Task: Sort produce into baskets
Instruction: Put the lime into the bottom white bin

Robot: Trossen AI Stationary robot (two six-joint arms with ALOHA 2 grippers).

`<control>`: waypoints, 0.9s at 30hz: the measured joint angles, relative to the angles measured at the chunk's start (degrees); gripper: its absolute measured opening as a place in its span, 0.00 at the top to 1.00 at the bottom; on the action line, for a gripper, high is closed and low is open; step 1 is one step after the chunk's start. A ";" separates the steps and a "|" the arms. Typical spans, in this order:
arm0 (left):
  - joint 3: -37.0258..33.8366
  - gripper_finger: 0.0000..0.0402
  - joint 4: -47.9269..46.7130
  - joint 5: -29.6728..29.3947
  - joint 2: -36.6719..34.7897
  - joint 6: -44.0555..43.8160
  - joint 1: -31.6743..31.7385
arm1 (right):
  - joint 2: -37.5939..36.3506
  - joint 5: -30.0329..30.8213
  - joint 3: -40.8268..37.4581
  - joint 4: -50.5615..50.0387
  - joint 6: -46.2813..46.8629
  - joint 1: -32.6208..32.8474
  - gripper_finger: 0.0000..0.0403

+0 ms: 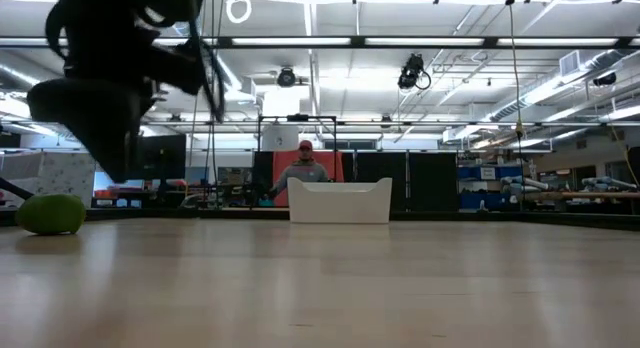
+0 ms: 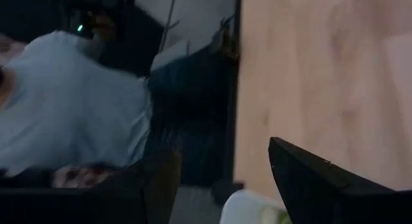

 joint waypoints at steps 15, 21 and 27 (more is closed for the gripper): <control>-19.18 0.43 9.86 8.72 -18.41 -13.14 2.08 | 0.05 9.86 0.00 -0.23 -9.57 -0.07 0.40; -24.54 0.43 14.82 11.73 -18.41 -14.02 2.08 | 0.05 10.70 0.00 -0.26 -9.55 -0.11 0.40; -27.39 0.48 20.45 11.86 -18.41 -12.40 2.08 | 0.05 12.69 0.00 -0.26 -9.60 -0.23 0.40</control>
